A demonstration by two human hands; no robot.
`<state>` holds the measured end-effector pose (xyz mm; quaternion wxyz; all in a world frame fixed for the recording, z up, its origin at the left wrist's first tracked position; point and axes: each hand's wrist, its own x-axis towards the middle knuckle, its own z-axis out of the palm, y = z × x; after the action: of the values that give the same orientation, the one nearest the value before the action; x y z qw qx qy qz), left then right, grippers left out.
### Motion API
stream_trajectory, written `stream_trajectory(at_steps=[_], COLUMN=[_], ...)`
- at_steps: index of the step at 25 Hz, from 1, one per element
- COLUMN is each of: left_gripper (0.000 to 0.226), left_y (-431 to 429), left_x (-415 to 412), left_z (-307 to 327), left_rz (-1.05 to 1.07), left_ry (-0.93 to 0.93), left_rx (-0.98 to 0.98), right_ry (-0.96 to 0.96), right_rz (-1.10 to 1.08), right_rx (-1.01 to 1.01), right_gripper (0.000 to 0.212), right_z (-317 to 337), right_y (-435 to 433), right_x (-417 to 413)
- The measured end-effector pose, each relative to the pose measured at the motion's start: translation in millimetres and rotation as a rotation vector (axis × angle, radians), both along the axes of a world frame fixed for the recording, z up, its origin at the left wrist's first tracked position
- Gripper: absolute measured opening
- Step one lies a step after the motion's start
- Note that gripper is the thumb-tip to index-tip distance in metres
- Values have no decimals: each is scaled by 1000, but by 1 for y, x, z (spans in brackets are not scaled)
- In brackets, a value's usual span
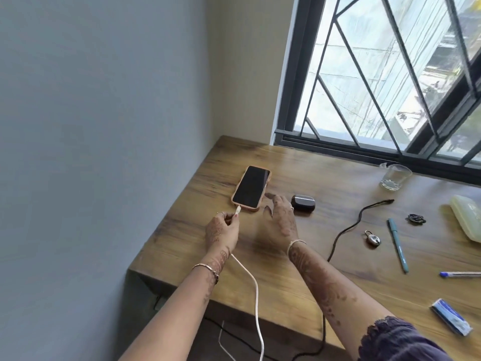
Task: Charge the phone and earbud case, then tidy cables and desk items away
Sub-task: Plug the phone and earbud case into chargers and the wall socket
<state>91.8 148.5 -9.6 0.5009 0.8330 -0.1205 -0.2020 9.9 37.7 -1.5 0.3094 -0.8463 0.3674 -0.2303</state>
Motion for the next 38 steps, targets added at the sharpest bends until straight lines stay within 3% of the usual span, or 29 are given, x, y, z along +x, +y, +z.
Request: stream_trajectory(at_steps=[4, 8, 12, 16, 25, 29, 38], left_gripper=[22, 52, 42, 36, 34, 34, 19], left_y=[-1, -6, -17, -19, -15, -14, -7], left_x=[21, 40, 52, 55, 62, 62, 46], left_z=[3, 1, 3, 8, 9, 10, 6], left_rz=[-97, -258, -249, -216, -167, -172, -86], left_ry=[-63, -31, 288, 446, 595, 609, 582], left_rx=[144, 161, -60, -182, -264, -293, -374], right_ry=[48, 80, 249, 282, 20, -60, -520], right_rz=[-62, -135, -168, -206, -393, -426, -433], right_rx=[99, 198, 266, 302, 515, 557, 947], right_gripper=[39, 40, 36, 30, 22, 29, 21], right_z=[-8, -11, -5, -8, -13, -12, -20], right_y=[-2, -3, -17, -22, -18, -16, -25], right_x=[16, 20, 30, 39, 52, 64, 59])
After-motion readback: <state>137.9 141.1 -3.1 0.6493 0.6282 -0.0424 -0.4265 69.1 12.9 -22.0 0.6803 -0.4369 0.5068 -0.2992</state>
